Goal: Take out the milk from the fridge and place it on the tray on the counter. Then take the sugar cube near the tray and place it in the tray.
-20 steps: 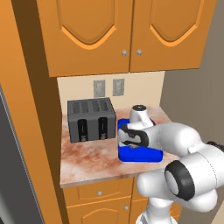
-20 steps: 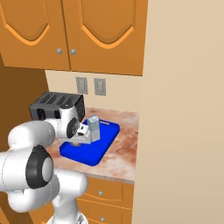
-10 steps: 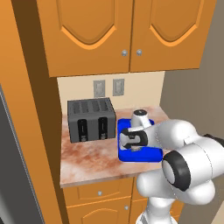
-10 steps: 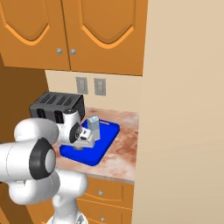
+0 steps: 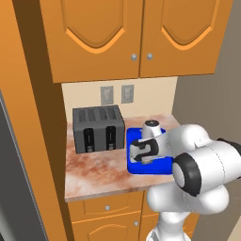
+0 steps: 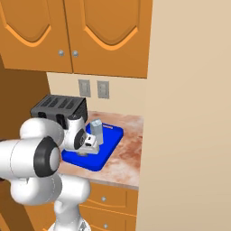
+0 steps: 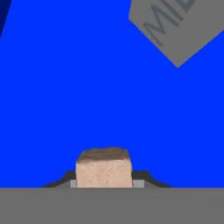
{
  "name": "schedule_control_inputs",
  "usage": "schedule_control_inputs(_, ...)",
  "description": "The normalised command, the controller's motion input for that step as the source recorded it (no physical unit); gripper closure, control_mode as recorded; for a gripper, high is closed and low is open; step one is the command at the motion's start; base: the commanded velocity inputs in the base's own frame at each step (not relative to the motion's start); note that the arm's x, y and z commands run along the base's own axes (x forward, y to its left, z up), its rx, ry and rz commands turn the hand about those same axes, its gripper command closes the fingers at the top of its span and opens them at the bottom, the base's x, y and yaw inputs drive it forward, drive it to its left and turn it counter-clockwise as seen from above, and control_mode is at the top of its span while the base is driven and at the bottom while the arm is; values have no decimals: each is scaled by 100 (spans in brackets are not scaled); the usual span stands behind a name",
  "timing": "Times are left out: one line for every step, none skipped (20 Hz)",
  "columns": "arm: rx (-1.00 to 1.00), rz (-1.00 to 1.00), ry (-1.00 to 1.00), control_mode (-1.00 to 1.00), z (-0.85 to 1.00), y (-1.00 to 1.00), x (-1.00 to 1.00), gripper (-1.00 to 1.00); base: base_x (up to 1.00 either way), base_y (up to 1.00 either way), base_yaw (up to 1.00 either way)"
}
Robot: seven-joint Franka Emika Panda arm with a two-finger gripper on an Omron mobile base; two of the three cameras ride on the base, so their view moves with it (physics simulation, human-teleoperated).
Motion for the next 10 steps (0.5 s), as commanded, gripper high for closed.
schedule_control_inputs(0,0,0,-100,-27,-4,0,100,0,0,0)
schedule_control_inputs(0,0,0,-100,-14,0,0,100,0,0,0)
schedule_control_inputs(0,0,0,-100,-6,0,0,-100,0,0,0)
schedule_control_inputs(0,-1,0,-100,0,0,0,-100,0,0,0)
schedule_control_inputs(0,-1,-4,-100,8,0,-10,-100,0,0,0)
schedule_control_inputs(0,0,-10,-100,25,0,-21,-100,0,0,0)
schedule_control_inputs(0,-2,-10,-100,39,0,-18,-100,0,0,0)
schedule_control_inputs(0,-2,-10,-100,49,0,-9,-100,0,0,0)
schedule_control_inputs(0,0,-9,-100,44,0,-5,-100,0,0,0)
schedule_control_inputs(0,0,-11,-100,50,0,-2,-100,0,0,0)
